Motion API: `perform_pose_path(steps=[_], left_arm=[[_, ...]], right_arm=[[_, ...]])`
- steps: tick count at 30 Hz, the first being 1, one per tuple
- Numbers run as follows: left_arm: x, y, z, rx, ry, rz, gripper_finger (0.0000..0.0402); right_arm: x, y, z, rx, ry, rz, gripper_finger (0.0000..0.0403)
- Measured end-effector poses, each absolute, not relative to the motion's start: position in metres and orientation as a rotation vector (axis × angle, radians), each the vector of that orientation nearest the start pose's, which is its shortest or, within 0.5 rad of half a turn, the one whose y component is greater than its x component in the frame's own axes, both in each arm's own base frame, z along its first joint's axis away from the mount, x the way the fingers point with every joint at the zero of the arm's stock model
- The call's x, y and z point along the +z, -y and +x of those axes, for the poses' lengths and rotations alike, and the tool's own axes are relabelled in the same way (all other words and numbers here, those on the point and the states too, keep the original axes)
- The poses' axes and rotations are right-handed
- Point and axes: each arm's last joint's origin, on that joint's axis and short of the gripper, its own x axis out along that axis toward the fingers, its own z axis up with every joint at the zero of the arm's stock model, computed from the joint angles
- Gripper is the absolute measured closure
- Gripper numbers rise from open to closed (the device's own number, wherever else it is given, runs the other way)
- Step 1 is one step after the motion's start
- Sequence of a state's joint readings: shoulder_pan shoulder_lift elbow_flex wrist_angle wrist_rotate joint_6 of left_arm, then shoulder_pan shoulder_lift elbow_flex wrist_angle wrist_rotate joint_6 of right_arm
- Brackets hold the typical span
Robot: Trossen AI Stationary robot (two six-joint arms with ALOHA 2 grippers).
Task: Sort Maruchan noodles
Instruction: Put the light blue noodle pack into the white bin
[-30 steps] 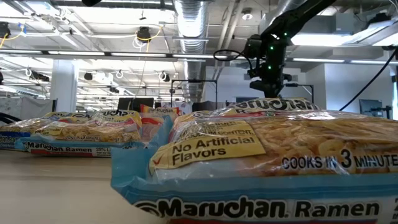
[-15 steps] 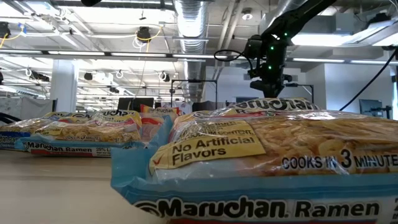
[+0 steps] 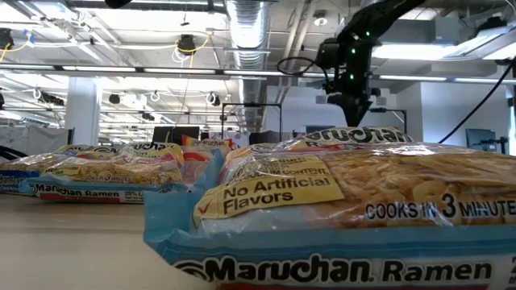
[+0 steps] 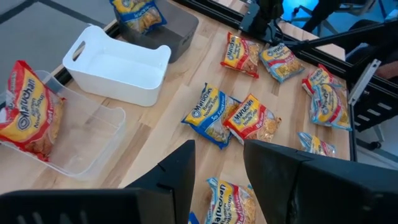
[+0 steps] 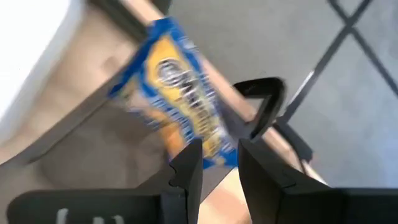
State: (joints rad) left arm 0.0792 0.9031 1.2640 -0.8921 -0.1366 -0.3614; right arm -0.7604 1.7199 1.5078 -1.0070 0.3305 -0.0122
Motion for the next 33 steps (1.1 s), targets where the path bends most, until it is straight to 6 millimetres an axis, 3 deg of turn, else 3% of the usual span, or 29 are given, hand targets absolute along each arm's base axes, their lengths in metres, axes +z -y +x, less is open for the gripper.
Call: perform_pose_path(steps=[9, 15, 20, 26, 33], left_arm=[[0.407, -0.017, 0.148, 0.323, -0.472, -0.208, 0.0278], [0.407, -0.019, 0.147, 0.375, -0.460, -0.208, 0.0278], [0.408, -0.019, 0.148, 0.374, -0.446, -0.229, 0.0278], [0.429, -0.018, 0.141, 0.367, -0.364, -0.250, 0.0278], [0.444, -0.017, 0.134, 0.361, -0.311, -0.259, 0.0278]], right_arm=[[0.311, 0.213, 0.254, -0.795, -1.290, 0.407, 0.0280], [0.321, 0.179, 0.263, -0.655, -1.318, 0.389, 0.0281], [0.342, 0.146, 0.263, -0.587, -1.259, 0.314, 0.0281], [0.365, 0.108, 0.242, -0.522, -1.202, 0.257, 0.0281], [0.357, 0.071, 0.205, -0.536, -1.151, 0.333, 0.0281]])
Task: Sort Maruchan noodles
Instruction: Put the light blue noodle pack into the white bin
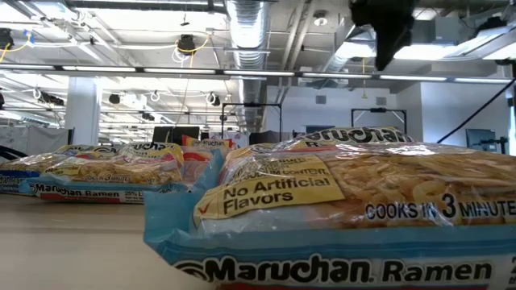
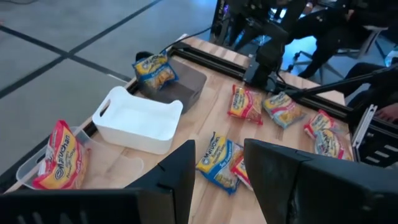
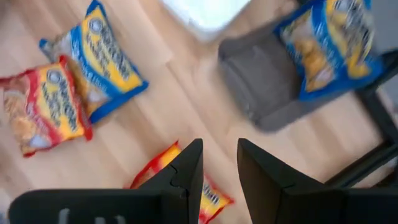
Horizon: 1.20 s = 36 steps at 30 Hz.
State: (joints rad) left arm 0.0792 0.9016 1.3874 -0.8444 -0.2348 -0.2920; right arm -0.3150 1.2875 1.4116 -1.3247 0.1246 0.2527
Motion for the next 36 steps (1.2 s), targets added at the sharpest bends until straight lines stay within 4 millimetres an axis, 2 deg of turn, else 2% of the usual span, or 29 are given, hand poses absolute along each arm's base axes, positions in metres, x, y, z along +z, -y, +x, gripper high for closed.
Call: perform_pose_path(steps=[8, 16, 23, 36], left_arm=[[0.441, -0.017, 0.133, 0.365, -0.348, -0.255, 0.0278], [0.438, -0.017, 0.132, 0.370, -0.384, -0.251, 0.0278], [0.438, -0.017, 0.132, 0.370, -0.384, -0.251, 0.0278], [0.436, -0.017, 0.131, 0.372, -0.400, -0.250, 0.0278]], right_arm=[[0.338, 0.033, 0.171, -0.478, -1.142, 0.516, 0.0281], [0.322, 0.000, 0.156, -0.375, -1.199, 0.614, 0.0281], [0.314, -0.026, 0.161, -0.239, -1.281, 0.555, 0.0281], [0.289, -0.060, 0.192, -0.137, -1.443, 0.532, 0.0281]])
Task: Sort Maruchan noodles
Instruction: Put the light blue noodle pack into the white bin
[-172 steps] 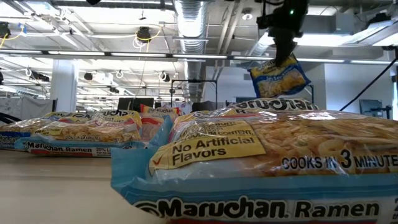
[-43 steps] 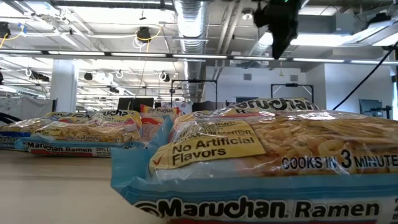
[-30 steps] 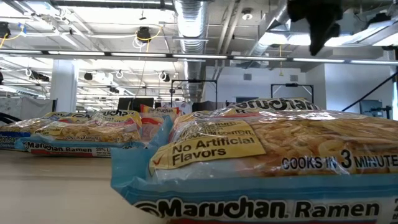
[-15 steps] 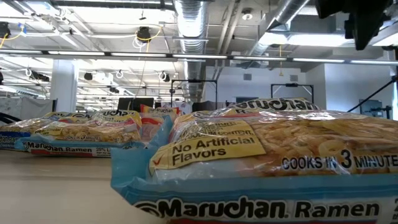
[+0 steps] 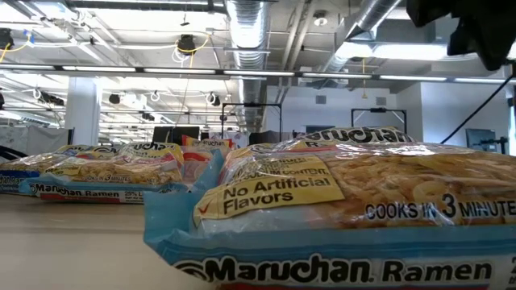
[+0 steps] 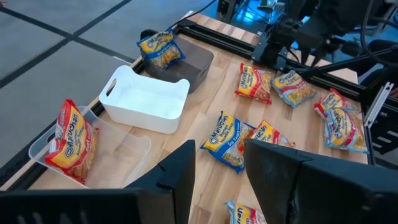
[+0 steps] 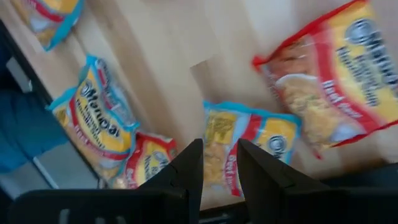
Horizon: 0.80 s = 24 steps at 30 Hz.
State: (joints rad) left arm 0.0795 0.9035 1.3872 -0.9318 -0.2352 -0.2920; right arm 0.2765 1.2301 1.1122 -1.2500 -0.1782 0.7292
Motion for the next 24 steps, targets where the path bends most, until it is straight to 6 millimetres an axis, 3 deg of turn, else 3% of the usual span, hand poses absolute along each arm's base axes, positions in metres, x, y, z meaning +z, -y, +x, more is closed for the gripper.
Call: perform_pose_path(steps=[13, 24], left_arm=[[0.436, -0.017, 0.131, 0.373, -0.398, -0.255, 0.0278], [0.433, -0.017, 0.130, 0.369, -0.438, -0.218, 0.0278]], right_arm=[[0.270, -0.097, 0.211, 0.140, -1.595, 0.613, 0.0281], [0.253, -0.113, 0.222, 0.185, -1.673, 0.627, 0.0282]])
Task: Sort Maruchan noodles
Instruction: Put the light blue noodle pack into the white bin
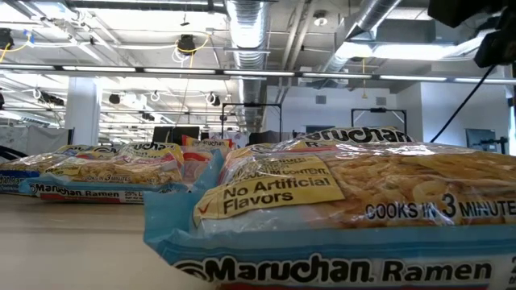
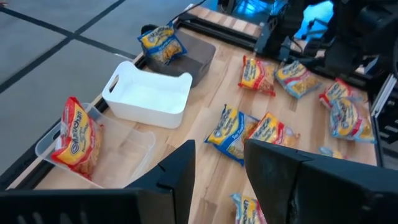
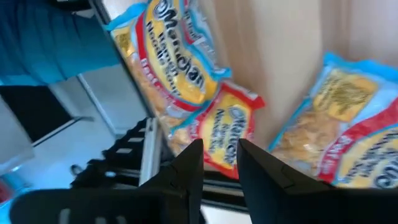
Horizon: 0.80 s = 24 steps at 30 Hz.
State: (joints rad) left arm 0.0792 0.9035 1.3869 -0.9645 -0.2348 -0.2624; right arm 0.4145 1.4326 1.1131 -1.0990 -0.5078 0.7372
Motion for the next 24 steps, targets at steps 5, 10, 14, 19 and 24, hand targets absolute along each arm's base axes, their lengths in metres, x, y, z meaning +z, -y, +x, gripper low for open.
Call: perform_pose_path(steps=[5, 10, 14, 19, 24], left_arm=[[0.431, -0.017, 0.128, 0.373, -0.471, -0.215, 0.0278], [0.430, -0.017, 0.128, 0.375, -0.477, -0.219, 0.0278], [0.430, -0.017, 0.128, 0.375, -0.477, -0.221, 0.0278], [0.430, -0.017, 0.128, 0.367, -0.477, -0.227, 0.0278], [0.430, -0.016, 0.128, 0.365, -0.473, -0.262, 0.0278]], right_arm=[[0.244, -0.118, 0.231, 0.189, -1.687, 0.662, 0.0281], [0.244, -0.123, 0.235, 0.222, -1.662, 0.690, 0.0260], [0.250, -0.128, 0.235, 0.267, -1.604, 0.700, 0.0229], [0.254, -0.139, 0.234, 0.323, -1.545, 0.657, 0.0192], [0.251, -0.153, 0.229, 0.386, -1.519, 0.539, 0.0181]])
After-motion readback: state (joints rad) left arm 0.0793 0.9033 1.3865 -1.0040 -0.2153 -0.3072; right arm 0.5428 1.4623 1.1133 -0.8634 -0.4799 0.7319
